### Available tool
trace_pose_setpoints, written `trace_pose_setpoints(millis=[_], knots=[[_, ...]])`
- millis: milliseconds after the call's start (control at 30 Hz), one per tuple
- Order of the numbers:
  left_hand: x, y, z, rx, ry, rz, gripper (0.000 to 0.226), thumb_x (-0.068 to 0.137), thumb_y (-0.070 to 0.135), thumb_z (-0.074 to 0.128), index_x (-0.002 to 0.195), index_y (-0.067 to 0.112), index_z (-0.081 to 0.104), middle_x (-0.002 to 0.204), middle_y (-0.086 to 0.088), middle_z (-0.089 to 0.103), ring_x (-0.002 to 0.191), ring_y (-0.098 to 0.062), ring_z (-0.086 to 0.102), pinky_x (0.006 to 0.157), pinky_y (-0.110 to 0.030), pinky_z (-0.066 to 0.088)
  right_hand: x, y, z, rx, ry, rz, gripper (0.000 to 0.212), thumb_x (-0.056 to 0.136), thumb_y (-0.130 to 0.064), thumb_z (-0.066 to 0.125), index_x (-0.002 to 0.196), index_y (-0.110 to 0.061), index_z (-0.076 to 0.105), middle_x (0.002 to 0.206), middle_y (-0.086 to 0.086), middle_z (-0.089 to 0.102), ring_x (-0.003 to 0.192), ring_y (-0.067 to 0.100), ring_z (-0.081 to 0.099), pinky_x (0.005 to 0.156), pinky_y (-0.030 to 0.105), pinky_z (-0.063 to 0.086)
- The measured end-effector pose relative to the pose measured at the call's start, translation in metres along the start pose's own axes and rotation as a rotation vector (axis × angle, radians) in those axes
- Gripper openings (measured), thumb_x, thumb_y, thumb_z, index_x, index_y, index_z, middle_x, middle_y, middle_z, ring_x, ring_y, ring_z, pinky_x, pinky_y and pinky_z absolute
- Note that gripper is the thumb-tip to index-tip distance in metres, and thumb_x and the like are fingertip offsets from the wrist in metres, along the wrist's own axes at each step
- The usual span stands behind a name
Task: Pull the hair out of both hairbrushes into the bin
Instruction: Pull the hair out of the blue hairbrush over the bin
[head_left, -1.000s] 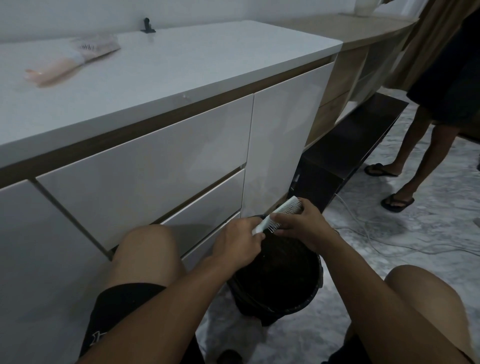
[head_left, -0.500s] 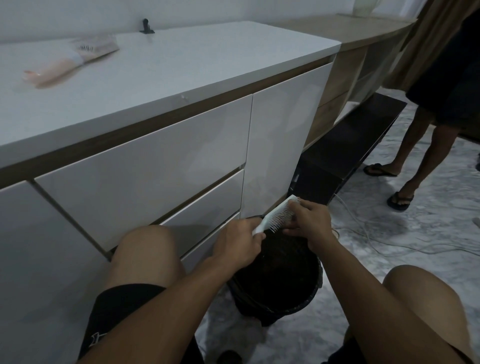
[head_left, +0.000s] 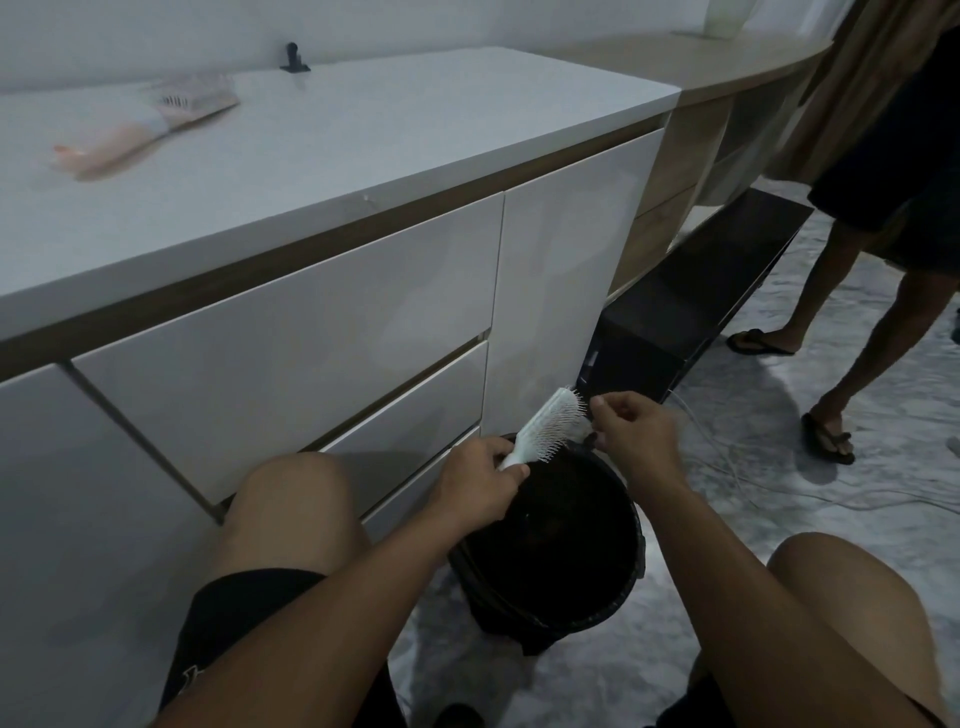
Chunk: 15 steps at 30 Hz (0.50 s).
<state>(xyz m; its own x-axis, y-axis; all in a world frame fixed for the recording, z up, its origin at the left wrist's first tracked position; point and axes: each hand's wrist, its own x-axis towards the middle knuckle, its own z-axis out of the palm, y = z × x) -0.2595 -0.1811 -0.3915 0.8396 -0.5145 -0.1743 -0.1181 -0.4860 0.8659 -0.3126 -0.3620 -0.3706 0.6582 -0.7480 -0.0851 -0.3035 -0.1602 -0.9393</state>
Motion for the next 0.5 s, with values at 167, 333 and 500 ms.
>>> trace_pose_setpoints(millis=[167, 333, 500], knots=[[-0.0051, 0.0056, -0.0008, -0.110, -0.041, -0.073, 0.015, 0.090, 0.018, 0.061, 0.101, 0.012, 0.068, 0.068, -0.009, 0.067, 0.034, -0.014, 0.051, 0.035, -0.020, 0.037, -0.0079, -0.0017, 0.0057, -0.261, -0.294, -0.179, 0.055, 0.082, -0.035, 0.076, 0.133, -0.027, 0.058, 0.123, 0.004, 0.058, 0.103, 0.022, 0.066, 0.089, 0.044, 0.059], [-0.0063, 0.0057, -0.0038, -0.104, -0.086, -0.061, 0.015, 0.091, 0.018, 0.059, 0.102, 0.012, 0.067, 0.070, -0.009, 0.066, 0.033, -0.008, 0.051, 0.035, -0.019, 0.038, -0.0072, -0.0037, 0.0039, -0.229, -0.118, -0.210, 0.035, 0.074, -0.027, 0.085, 0.106, -0.015, 0.075, 0.106, 0.004, 0.061, 0.083, 0.012, 0.064, 0.063, 0.019, 0.058], [-0.0094, 0.0091, -0.0015, -0.099, -0.090, -0.053, 0.016, 0.091, 0.016, 0.059, 0.105, 0.010, 0.067, 0.072, -0.009, 0.064, 0.031, -0.004, 0.051, 0.034, -0.016, 0.037, -0.0018, 0.0026, 0.0028, -0.186, -0.040, -0.188, 0.008, 0.080, -0.020, 0.080, 0.082, -0.012, 0.077, 0.078, 0.008, 0.074, 0.065, 0.021, 0.071, 0.064, 0.035, 0.062]])
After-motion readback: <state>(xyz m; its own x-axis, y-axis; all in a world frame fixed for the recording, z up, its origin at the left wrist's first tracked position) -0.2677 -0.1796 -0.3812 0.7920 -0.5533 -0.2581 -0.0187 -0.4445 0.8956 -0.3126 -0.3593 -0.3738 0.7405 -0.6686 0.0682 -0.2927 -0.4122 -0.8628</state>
